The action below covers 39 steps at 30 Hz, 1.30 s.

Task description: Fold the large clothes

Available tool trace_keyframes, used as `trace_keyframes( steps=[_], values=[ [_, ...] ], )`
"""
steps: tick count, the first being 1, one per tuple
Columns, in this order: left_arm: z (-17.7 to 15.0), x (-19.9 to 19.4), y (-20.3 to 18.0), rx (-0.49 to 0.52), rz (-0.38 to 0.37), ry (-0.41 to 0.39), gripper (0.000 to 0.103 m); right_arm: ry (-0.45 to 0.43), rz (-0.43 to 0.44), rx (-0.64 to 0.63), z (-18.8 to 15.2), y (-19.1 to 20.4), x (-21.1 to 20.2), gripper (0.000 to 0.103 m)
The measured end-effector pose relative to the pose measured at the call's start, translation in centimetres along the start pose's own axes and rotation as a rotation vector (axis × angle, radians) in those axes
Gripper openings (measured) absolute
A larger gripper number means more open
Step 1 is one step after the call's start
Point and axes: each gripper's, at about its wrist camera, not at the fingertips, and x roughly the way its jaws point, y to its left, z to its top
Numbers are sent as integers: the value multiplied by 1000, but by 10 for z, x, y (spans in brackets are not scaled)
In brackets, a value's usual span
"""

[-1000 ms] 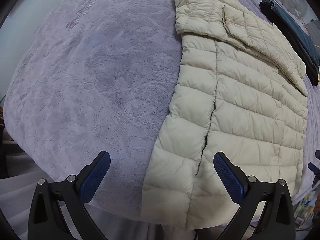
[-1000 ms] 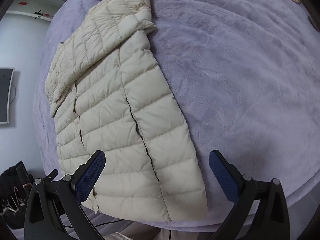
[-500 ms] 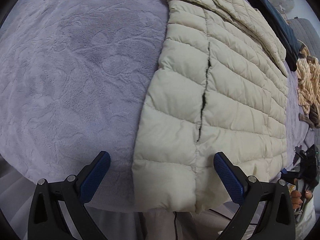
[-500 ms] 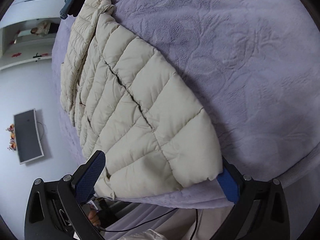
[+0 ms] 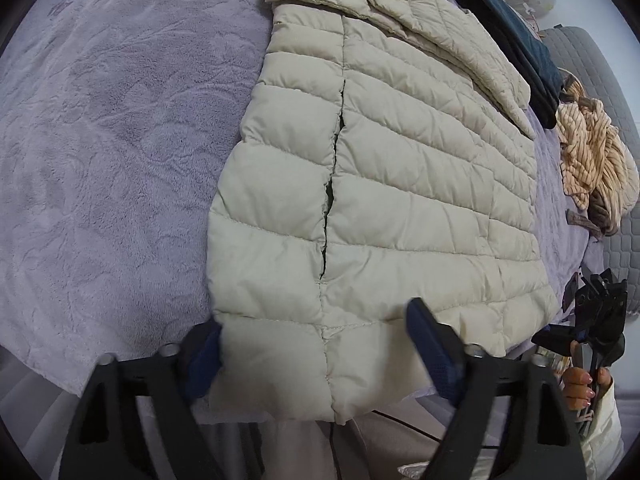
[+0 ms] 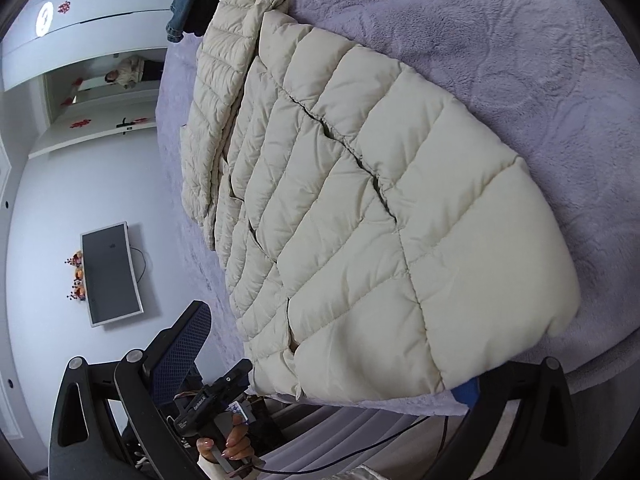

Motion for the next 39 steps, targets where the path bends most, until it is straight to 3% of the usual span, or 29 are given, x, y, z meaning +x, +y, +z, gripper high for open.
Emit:
trace_keyframes(
  steps=[1,4,5,6,8,15,22,27,31,39],
  values=[
    [0,1,1,8,12,11,49,-8,0,9,-1,-1,-1,103],
    [1,4,2,29,36,24,24,-23,11,33,-3,-10,-6,92],
    [1,1,2,36,25,23,21,-23,5,41,-3,-12,-6,70],
    [1,-2,2,44,11,18,19,-17,-15,49,-4,-16,-7,39],
    [0,-12,1,66,-18,3,15,-14,-45,56,-4,-19,-6,12],
    [10,-46,3,49,-129,-53,15,-50,72,-23,-5,8,-24,11],
    [46,-87,-4,-23,-207,-160,15,-43,142,-156,24,74,-36,10],
    [93,-119,-24,-10,-168,-272,15,-31,188,-238,69,128,-33,10],
    [140,-130,-35,-55,-144,-332,15,-9,201,-296,112,169,-22,10],
    [229,-127,-50,-91,-44,-397,15,34,152,-389,198,238,17,10]
  ],
)
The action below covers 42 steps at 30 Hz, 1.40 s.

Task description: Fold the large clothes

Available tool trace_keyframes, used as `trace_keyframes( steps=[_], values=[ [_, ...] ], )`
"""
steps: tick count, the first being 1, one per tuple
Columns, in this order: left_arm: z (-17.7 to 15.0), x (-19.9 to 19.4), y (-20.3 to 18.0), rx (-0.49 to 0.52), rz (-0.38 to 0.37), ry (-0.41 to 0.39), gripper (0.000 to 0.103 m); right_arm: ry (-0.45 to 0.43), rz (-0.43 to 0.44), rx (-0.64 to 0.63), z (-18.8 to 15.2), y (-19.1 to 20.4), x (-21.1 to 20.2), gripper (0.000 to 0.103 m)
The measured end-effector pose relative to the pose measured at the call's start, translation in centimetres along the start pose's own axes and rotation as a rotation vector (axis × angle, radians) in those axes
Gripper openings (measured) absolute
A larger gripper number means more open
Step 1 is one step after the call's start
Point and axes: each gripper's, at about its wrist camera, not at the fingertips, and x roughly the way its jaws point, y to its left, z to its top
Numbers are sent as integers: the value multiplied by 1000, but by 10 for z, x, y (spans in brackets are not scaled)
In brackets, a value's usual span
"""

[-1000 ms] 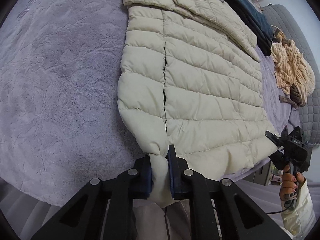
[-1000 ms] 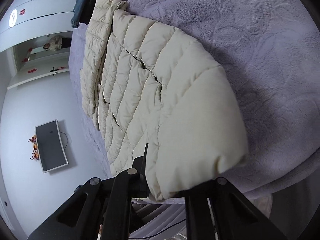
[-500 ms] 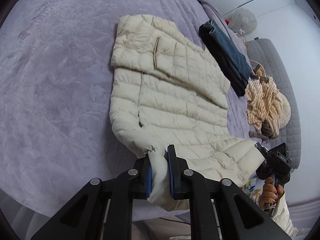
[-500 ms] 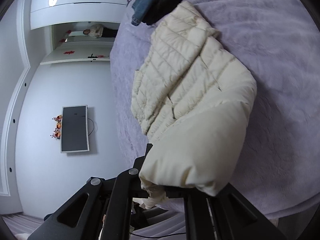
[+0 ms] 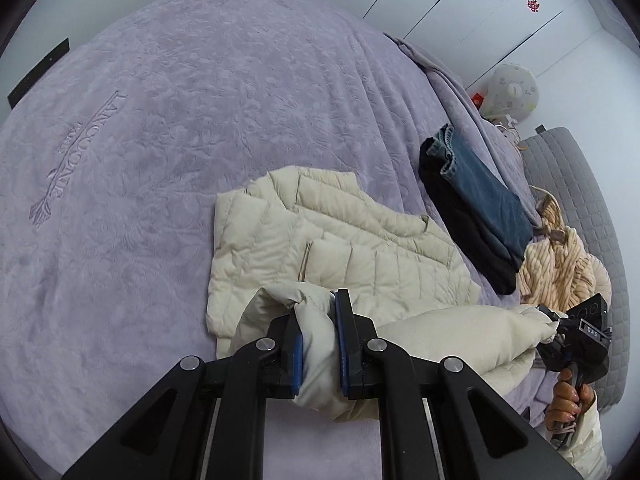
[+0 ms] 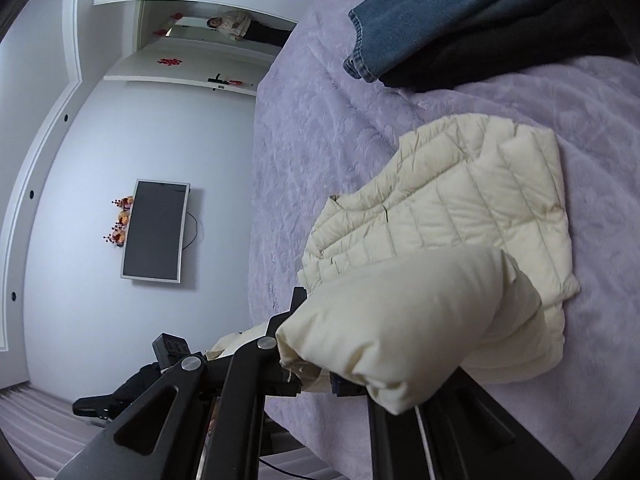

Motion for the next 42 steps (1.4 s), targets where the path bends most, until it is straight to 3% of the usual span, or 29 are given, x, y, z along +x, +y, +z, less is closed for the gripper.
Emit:
trace_keyframes(
  steps=[6,14,17,21,30,32,33,34,36,42],
  values=[
    [40,53,7,24,55,48,15,-10,-61,46,45,-19,37,10],
    [69,122,11,88,138,152,15,-32,-151,136,75,-57,78,10],
    [74,138,18,56,121,198,15,-24,-182,155,84,-68,89,10],
    [78,140,23,41,99,213,15,-18,-205,164,91,-75,98,10],
    [75,113,10,128,156,202,16,-2,-257,118,98,-65,109,13],
    [74,106,7,151,171,185,31,-10,-262,136,99,-67,108,13],
    [74,103,5,164,185,169,51,-16,-272,148,99,-70,108,13],
    [73,99,4,176,208,146,82,-22,-280,161,99,-71,107,13],
    [73,88,2,198,246,85,102,-27,-290,184,100,-76,107,13],
    [67,75,-6,257,335,9,102,-33,-300,154,100,-66,106,15]
  ],
)
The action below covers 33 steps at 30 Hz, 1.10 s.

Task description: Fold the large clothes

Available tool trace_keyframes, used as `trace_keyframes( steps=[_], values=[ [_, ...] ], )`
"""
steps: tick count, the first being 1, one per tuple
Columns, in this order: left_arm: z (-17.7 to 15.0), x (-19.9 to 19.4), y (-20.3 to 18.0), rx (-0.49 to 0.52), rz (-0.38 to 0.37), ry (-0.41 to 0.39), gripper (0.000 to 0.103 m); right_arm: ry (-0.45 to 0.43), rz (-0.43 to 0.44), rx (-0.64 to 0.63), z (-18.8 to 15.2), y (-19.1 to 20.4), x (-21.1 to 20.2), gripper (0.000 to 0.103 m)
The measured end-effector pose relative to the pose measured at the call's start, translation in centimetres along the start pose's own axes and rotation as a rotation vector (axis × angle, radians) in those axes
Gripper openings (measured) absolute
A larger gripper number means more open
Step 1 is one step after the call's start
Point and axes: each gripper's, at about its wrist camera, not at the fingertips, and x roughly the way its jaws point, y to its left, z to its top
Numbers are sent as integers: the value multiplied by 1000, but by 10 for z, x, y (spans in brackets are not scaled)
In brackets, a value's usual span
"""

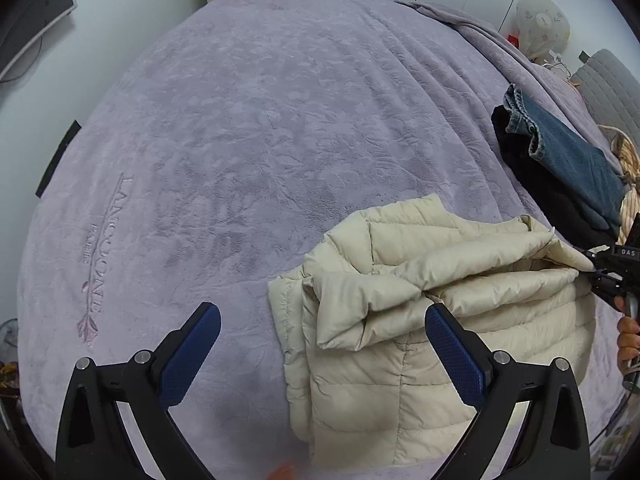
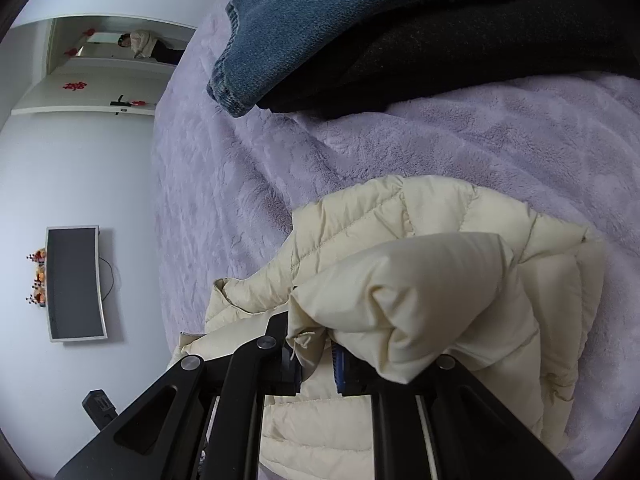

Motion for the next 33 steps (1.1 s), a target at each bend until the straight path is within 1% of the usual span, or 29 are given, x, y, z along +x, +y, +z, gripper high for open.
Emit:
trace_keyframes(
  steps=[1,2,3,4,5,6,8,11,14,16,17,18,19,21,24,26,27,29,31,33],
  values=[
    [-1,-3,-2,7,14,-15,102,-6,-1,-8,-1,3,-3,19],
    [-1,-5,-3,8,22,-25,102,-12,5,-18,-1,6,-6,35],
    [-2,-8,-3,4,21,-36,102,-20,14,-29,-2,9,-10,66],
    [-4,-11,-5,1,15,-45,102,-36,17,-45,-2,13,-16,82],
    [-5,-13,-6,3,3,-47,102,-61,10,-62,-3,17,-23,90],
    [-6,-14,-7,4,-7,-48,102,-76,2,-80,-4,21,-29,90],
    [-12,-15,-10,5,-3,-53,102,-86,-15,-103,-8,26,-41,90],
    [-24,-12,-18,15,-9,-32,102,-91,-53,-129,-19,27,-55,90],
    [-38,-6,-28,21,-21,-2,102,-67,-112,-178,-38,26,-62,87],
    [-47,-2,-37,27,-33,13,102,-41,-157,-221,-52,24,-61,68],
    [-50,0,-43,33,-41,19,102,-22,-189,-241,-60,24,-59,39],
    [-54,2,-49,44,-50,24,102,0,-220,-261,-67,24,-55,13],
    [-55,4,-56,59,-59,28,102,20,-237,-279,-74,24,-51,10],
    [-55,8,-72,100,-77,28,102,58,-218,-328,-87,27,-41,10],
    [-47,17,-93,149,-89,20,102,86,-238,-443,-103,46,-23,10],
    [-37,27,-101,157,-89,17,102,107,-228,-489,-106,58,-10,10],
    [-32,33,-104,156,-81,13,102,114,-226,-506,-106,63,-3,10],
    [-18,48,-106,148,-38,-3,102,113,-225,-538,-101,70,10,10],
    [-7,63,-103,136,-2,-14,102,101,-260,-559,-90,72,24,10],
    [1,80,-94,108,27,-6,102,75,-314,-569,-77,69,34,10]
  ],
)
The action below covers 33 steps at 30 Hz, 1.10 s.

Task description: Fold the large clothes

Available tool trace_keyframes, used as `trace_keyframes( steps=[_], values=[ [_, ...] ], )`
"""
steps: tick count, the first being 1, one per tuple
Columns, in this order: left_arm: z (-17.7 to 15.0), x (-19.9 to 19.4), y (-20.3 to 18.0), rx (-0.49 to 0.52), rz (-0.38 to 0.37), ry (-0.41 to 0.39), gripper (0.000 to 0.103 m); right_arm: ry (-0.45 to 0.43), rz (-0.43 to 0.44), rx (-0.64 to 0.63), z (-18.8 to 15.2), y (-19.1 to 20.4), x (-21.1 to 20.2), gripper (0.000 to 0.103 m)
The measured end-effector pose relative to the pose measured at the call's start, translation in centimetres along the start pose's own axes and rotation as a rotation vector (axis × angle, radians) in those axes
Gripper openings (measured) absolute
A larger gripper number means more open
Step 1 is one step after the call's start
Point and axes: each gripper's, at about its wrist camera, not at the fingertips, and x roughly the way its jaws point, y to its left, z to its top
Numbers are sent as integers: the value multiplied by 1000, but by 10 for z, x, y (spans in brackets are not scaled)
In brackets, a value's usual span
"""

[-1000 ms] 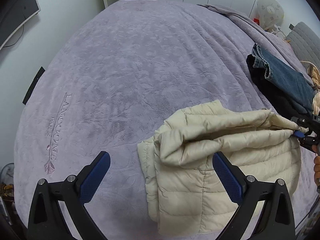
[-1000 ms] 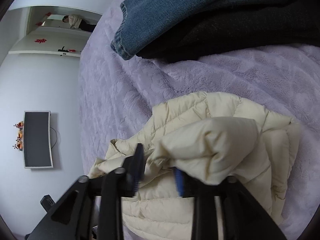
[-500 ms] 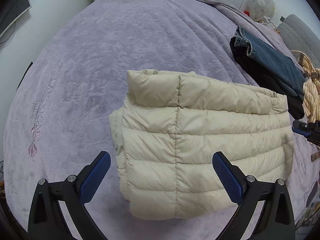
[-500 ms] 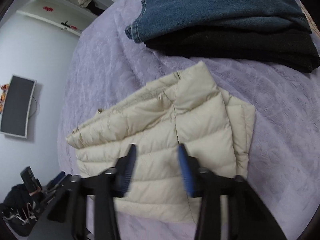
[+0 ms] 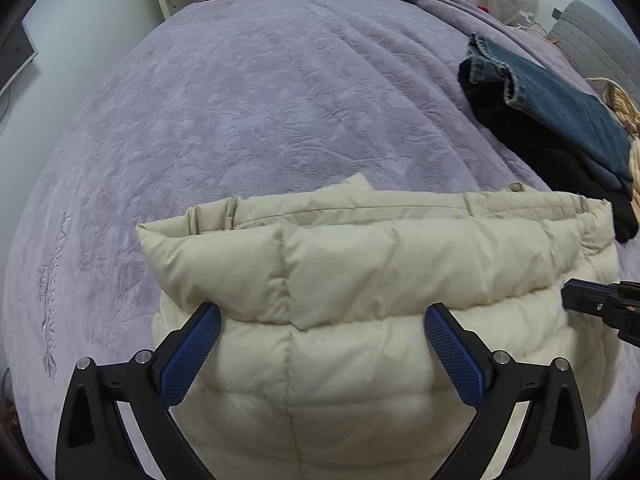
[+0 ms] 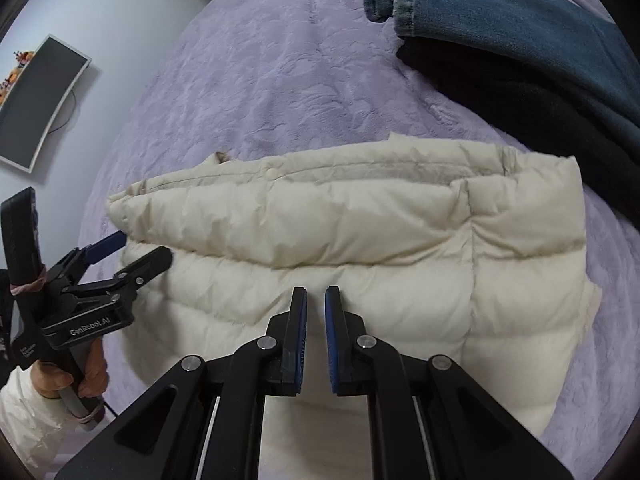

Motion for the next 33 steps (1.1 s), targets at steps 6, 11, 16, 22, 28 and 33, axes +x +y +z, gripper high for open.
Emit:
trace_keyframes(
  steps=[6,11,16,22,28,33],
  values=[
    [2,45,33,-99,-14,45,102,-38,-37,165,12,-64,21,6],
    [-2,63,30,-71,-20,34,103,-46,42,263,8,-96,41,1],
    [1,59,30,-74,-18,51,103,-39,27,275,6,-92,38,1],
    [-8,19,48,-107,-53,42,102,-44,28,290,1,-84,9,7],
    [-46,-17,87,-224,-130,81,102,-83,97,344,-30,-81,-31,64],
    [-101,-36,121,-367,-192,118,102,-89,142,368,-73,-75,-59,73]
  ],
)
